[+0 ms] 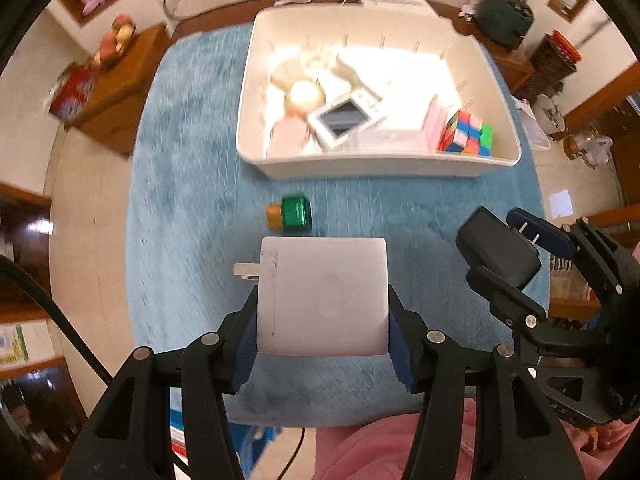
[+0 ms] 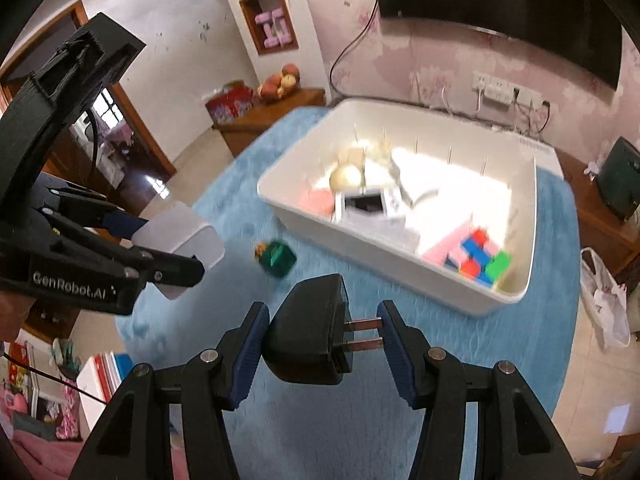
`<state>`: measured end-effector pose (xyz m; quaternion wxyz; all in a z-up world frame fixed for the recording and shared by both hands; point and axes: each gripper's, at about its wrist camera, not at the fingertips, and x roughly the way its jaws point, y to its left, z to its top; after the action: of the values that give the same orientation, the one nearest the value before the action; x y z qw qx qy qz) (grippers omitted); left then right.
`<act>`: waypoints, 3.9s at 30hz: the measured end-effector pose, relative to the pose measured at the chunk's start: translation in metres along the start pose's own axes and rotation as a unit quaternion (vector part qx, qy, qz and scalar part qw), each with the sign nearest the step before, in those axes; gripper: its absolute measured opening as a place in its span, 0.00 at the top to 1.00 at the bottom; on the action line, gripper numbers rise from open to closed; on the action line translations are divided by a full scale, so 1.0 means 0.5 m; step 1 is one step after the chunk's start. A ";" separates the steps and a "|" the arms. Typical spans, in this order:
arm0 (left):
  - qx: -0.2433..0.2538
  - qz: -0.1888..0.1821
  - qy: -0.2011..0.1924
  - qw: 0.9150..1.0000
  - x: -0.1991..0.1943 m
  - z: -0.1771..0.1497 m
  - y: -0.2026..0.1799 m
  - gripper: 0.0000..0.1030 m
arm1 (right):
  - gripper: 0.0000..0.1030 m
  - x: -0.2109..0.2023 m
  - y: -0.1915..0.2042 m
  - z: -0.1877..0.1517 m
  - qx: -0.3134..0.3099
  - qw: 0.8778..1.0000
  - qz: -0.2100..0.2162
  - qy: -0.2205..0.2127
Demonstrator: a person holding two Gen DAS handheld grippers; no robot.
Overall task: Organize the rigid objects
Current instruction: 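Lift and carry the white charger and black adapter over the bin with both tools, then open the left tool to drop the charger while the right tool releases the adapter into the bin, then withdraw the left tool and move the right tool down to the green bottle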
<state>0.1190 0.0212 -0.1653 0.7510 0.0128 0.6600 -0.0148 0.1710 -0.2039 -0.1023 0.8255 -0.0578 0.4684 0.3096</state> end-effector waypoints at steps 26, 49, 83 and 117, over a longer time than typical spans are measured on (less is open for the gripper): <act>0.058 -0.040 -0.100 0.993 0.004 0.243 0.013 0.43 | 0.45 0.056 -0.112 0.154 0.119 0.985 -0.081 -0.091; 0.034 -0.069 -0.165 0.983 0.068 0.289 -0.016 0.43 | 0.45 0.098 -0.189 0.148 0.169 0.977 -0.078 -0.104; -0.057 0.030 -0.260 0.963 -0.112 0.083 -0.010 0.18 | 0.19 -0.045 -0.164 0.105 0.197 0.969 0.029 -0.147; -0.120 -0.062 -0.172 0.976 -0.036 -0.130 0.305 0.18 | 0.19 0.213 0.156 0.091 0.263 0.963 -0.052 0.004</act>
<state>0.0583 0.1761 -0.1557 0.8469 -0.1209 0.5175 0.0161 0.1998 -0.0751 -0.1482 0.8250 0.1358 0.5325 0.1315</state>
